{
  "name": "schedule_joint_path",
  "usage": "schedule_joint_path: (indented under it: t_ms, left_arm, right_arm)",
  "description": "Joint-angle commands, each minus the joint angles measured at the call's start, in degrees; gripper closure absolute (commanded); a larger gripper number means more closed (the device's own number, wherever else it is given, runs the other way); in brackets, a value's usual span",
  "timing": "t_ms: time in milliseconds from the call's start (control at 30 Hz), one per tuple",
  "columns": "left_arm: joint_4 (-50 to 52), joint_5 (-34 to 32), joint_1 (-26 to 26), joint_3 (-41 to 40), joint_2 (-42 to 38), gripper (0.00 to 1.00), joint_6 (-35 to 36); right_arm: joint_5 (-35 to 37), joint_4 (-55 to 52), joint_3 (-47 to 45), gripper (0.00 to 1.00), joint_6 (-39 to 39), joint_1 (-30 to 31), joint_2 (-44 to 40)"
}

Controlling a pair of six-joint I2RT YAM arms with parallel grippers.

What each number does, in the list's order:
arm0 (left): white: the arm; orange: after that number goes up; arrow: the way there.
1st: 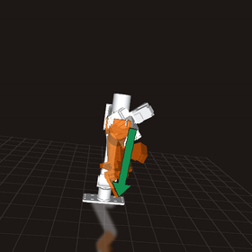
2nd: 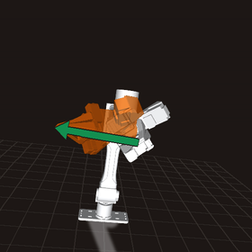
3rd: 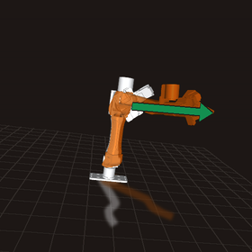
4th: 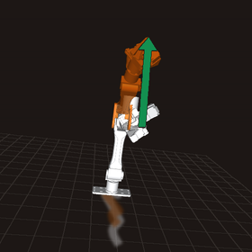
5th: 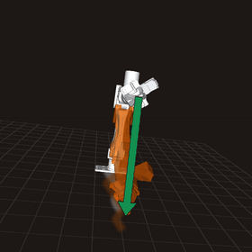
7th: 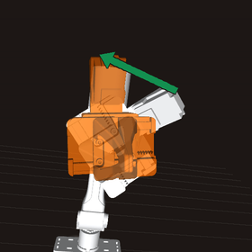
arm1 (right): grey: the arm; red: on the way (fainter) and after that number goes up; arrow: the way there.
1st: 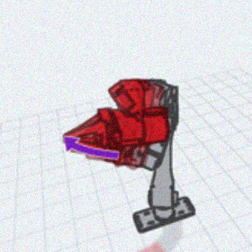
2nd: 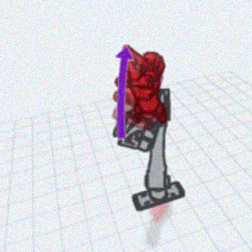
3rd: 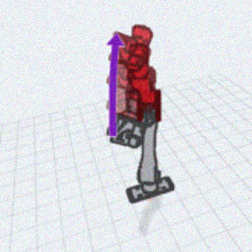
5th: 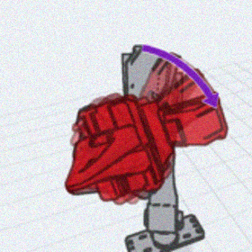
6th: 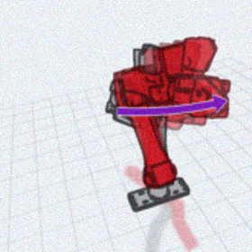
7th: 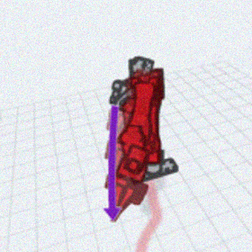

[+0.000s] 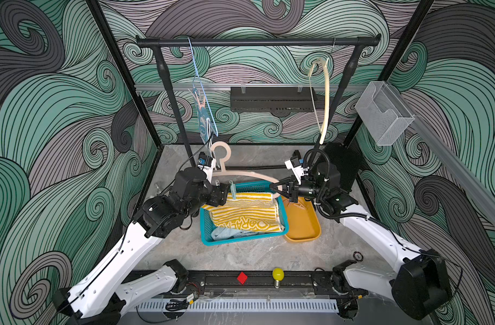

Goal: Remove the clothespins securing towels to the hanger
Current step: Pick up the hanger from the clothesline.

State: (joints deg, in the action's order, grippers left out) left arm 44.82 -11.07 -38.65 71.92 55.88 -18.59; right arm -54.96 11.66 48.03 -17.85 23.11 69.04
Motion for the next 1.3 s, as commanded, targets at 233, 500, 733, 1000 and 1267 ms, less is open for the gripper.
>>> schedule_joint_path:
  t_ms: [233,500,733,1000,1267]
  left_arm:
    - [-2.5,1.5,4.0,2.1,3.2,0.39,-3.4]
    - [-4.7,3.9,5.8,3.0,4.3,0.42,-2.9]
    - [-6.7,5.3,6.2,4.0,7.7,0.46,-2.9]
    - [-8.9,5.9,6.2,4.3,10.4,0.56,-2.7]
    - [-9.1,6.9,6.2,5.1,12.7,0.73,-3.5]
  right_arm:
    - [-5.8,2.7,-0.8,1.0,0.4,-1.1,-1.6]
    - [-5.3,2.7,-3.3,1.0,0.0,-1.2,-3.4]
    - [-4.7,0.2,-3.7,1.0,0.3,-1.2,-5.9]
    - [-3.7,-1.8,-5.0,1.0,0.6,-1.2,-8.5]
    - [-2.4,-3.0,-5.4,1.0,1.0,-1.4,-9.8]
